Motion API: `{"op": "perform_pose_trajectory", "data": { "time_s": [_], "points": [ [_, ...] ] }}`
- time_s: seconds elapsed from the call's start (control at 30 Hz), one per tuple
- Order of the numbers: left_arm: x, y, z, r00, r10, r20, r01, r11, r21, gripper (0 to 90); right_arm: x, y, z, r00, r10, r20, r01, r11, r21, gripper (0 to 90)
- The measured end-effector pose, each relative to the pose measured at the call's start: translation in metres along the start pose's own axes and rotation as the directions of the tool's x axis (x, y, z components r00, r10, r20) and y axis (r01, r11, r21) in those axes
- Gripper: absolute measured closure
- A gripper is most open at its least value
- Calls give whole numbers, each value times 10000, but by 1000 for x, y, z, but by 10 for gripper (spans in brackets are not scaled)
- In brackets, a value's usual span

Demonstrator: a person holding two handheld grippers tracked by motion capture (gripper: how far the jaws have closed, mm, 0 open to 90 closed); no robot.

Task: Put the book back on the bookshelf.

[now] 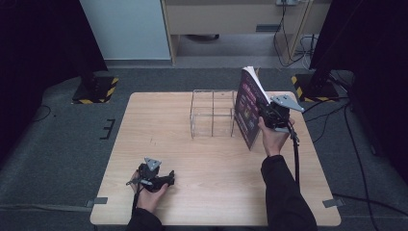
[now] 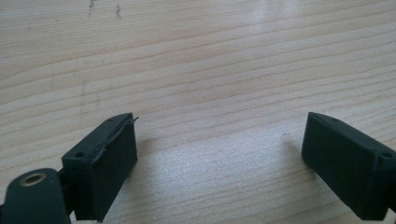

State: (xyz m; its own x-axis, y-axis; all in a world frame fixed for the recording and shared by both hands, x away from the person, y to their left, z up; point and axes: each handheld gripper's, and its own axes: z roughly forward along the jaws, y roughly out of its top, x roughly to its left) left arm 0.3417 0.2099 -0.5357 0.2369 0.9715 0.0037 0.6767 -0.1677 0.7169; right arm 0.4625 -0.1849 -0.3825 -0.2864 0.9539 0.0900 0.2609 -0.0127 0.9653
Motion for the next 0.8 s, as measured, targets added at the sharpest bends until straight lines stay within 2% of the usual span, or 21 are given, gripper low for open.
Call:
{"op": "perform_pose_trajectory", "data": {
  "time_s": [0.2,0.37,0.8],
  "points": [
    [0,0,0,10000,4,0,-4,10000,3,95,-2,-1,2,9994,166,300,-165,9999,-26,827],
    [0,0,0,10000,2,-6,-2,10000,-1,95,-1,-1,1,9989,34,460,-34,10000,-3,826],
    [0,0,0,10000,3,0,-3,10000,0,95,0,0,2,9981,-38,619,28,9999,169,814]
  ]
}}
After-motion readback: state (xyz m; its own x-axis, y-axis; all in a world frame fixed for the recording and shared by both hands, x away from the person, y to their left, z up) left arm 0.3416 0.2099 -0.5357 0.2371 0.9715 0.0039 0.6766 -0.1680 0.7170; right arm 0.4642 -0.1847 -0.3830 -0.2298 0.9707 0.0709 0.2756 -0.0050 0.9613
